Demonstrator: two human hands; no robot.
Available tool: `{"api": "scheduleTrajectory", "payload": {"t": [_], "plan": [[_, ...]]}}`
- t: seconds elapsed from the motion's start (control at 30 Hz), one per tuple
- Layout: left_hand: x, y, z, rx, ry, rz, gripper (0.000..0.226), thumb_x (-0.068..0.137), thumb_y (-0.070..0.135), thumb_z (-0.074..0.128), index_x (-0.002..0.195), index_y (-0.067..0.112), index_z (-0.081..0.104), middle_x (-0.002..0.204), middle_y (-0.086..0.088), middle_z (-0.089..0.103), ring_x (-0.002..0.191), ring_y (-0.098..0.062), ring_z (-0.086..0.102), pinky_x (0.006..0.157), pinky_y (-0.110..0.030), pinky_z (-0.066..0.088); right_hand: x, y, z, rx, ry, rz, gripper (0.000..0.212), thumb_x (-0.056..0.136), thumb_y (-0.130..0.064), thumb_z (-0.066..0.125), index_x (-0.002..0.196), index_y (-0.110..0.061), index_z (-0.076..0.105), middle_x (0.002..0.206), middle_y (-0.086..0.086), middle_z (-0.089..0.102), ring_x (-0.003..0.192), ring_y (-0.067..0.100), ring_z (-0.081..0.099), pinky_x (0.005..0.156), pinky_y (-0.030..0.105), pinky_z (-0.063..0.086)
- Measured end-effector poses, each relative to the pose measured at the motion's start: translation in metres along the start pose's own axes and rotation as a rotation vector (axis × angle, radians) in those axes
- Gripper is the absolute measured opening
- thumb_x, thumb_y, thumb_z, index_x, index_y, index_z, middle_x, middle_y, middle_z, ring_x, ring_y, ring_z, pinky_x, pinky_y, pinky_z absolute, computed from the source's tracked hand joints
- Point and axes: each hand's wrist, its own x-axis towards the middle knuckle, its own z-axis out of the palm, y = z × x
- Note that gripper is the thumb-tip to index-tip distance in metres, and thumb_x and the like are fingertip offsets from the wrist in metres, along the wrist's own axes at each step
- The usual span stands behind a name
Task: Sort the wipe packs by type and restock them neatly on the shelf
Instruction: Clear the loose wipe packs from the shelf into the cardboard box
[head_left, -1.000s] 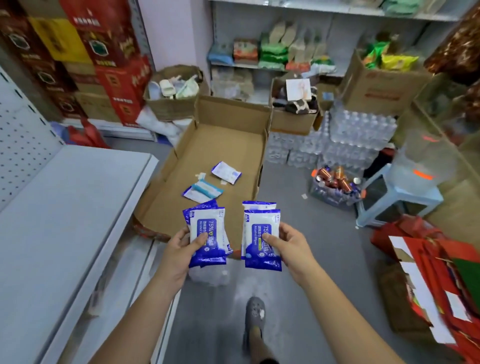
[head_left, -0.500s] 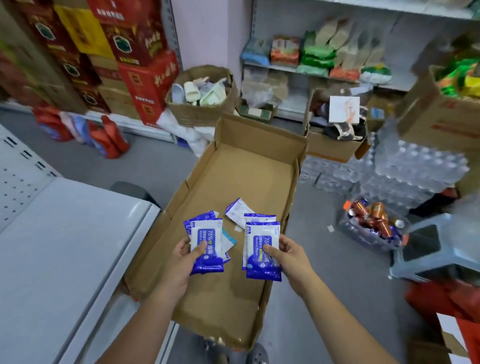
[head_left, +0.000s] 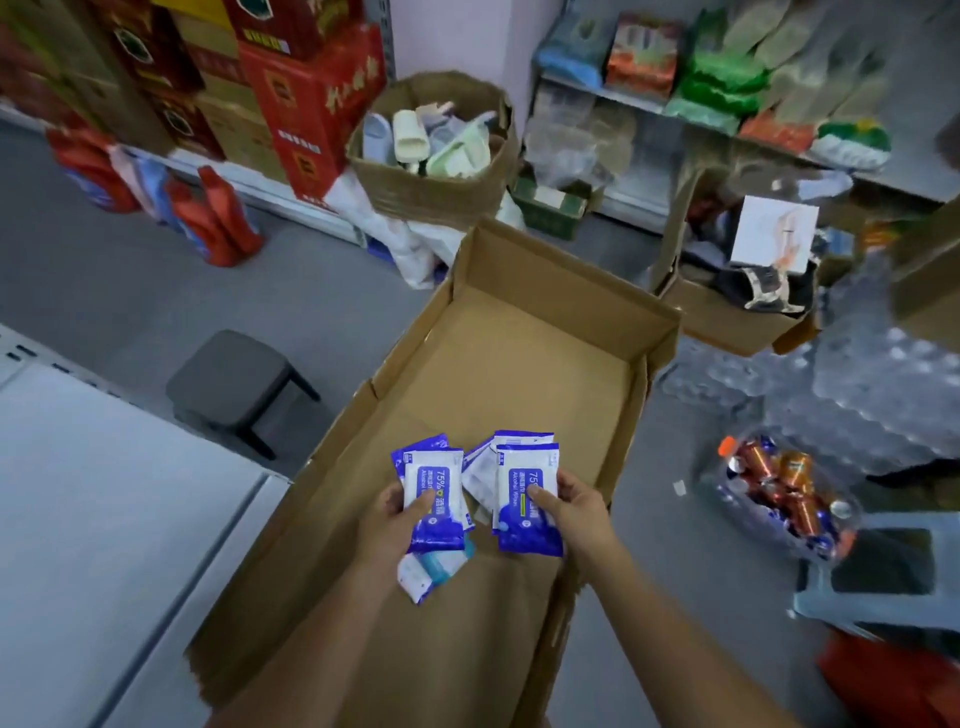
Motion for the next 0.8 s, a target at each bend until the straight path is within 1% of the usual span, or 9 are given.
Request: {"api": "scheduleTrajectory", "payload": {"t": [0.13, 0.3, 0.43, 0.5, 0.57, 0.63, 0.7, 0.73, 0.8], "plan": [[0.037, -0.004, 0.023, 0.038, 0.126, -0.006, 0.02, 0.088, 0.028, 0.076, 0.101, 0.017, 0.066, 0.094, -0.005, 0.077, 0.084, -0.022, 0.075, 0.063, -0.03, 0.057, 0.078, -0.001, 0.003, -0.143, -0.077, -0.012, 0.021, 0.087, -0.015, 0.074, 0.107, -0.019, 0.068, 0.103, 0.002, 0.076, 0.092, 0.024, 0.073, 0.083, 0.049, 0.06], [0.064, -0.018, 0.046, 0.067, 0.222, -0.035, 0.016, 0.088, 0.017, 0.075, 0.1, 0.012, 0.067, 0.092, -0.005, 0.077, 0.081, -0.019, 0.075, 0.06, -0.025, 0.056, 0.145, 0.009, 0.016, -0.35, -0.177, -0.021, 0.018, 0.087, -0.007, 0.072, 0.103, -0.012, 0.066, 0.104, 0.009, 0.074, 0.085, 0.023, 0.071, 0.081, 0.043, 0.059], [0.064, -0.033, 0.049, 0.192, 0.304, -0.012, 0.015, 0.09, 0.025, 0.073, 0.098, 0.014, 0.068, 0.086, 0.0, 0.076, 0.082, -0.017, 0.074, 0.069, -0.033, 0.057, 0.157, 0.018, 0.012, -0.524, -0.151, -0.054, 0.024, 0.083, -0.014, 0.074, 0.105, -0.01, 0.065, 0.1, 0.005, 0.071, 0.086, 0.02, 0.066, 0.073, 0.028, 0.049], [0.054, -0.035, 0.045, 0.214, 0.402, -0.004, 0.021, 0.088, 0.034, 0.074, 0.101, 0.019, 0.067, 0.091, 0.001, 0.075, 0.086, -0.019, 0.073, 0.074, -0.036, 0.058, 0.153, 0.019, 0.003, -0.583, -0.107, -0.088, 0.033, 0.08, -0.021, 0.076, 0.109, -0.012, 0.064, 0.103, 0.002, 0.07, 0.092, 0.021, 0.067, 0.076, 0.029, 0.05], [0.04, -0.033, 0.036, 0.247, 0.48, 0.027, 0.024, 0.086, 0.043, 0.074, 0.101, 0.027, 0.065, 0.095, 0.006, 0.073, 0.085, -0.013, 0.071, 0.078, -0.037, 0.058, 0.141, 0.014, -0.003, -0.597, -0.081, -0.153, 0.036, 0.08, -0.022, 0.075, 0.112, -0.014, 0.061, 0.105, -0.002, 0.068, 0.095, 0.019, 0.065, 0.082, 0.031, 0.051], [0.017, -0.027, 0.028, 0.248, 0.466, 0.069, 0.025, 0.086, 0.05, 0.071, 0.1, 0.032, 0.062, 0.099, 0.014, 0.07, 0.09, -0.005, 0.068, 0.086, -0.037, 0.057, 0.121, 0.005, 0.0, -0.544, -0.111, -0.184, 0.037, 0.085, -0.019, 0.073, 0.119, -0.012, 0.059, 0.109, -0.002, 0.065, 0.098, 0.017, 0.062, 0.083, 0.027, 0.047], [-0.013, -0.019, 0.024, 0.182, 0.447, 0.105, 0.024, 0.092, 0.043, 0.066, 0.112, 0.031, 0.059, 0.111, 0.016, 0.063, 0.105, -0.004, 0.06, 0.095, -0.031, 0.048, 0.093, -0.005, 0.012, -0.453, -0.195, -0.203, 0.039, 0.088, -0.017, 0.072, 0.124, -0.011, 0.059, 0.117, 0.002, 0.065, 0.108, 0.018, 0.061, 0.092, 0.031, 0.048], [-0.029, -0.018, 0.02, 0.142, 0.463, 0.121, 0.033, 0.095, 0.039, 0.062, 0.125, 0.027, 0.057, 0.118, 0.013, 0.059, 0.112, -0.007, 0.056, 0.096, -0.029, 0.044, 0.077, -0.009, 0.02, -0.404, -0.248, -0.224, 0.038, 0.088, -0.015, 0.072, 0.124, -0.013, 0.06, 0.119, 0.002, 0.064, 0.112, 0.017, 0.06, 0.099, 0.034, 0.048], [-0.065, -0.019, 0.011, 0.09, 0.508, 0.174, 0.04, 0.099, 0.034, 0.055, 0.137, 0.021, 0.051, 0.124, 0.011, 0.053, 0.12, -0.01, 0.05, 0.095, -0.027, 0.04, 0.041, -0.016, 0.037, -0.378, -0.37, -0.306, 0.033, 0.089, -0.012, 0.072, 0.118, -0.021, 0.061, 0.117, -0.003, 0.066, 0.113, 0.011, 0.061, 0.102, 0.035, 0.048]]}}
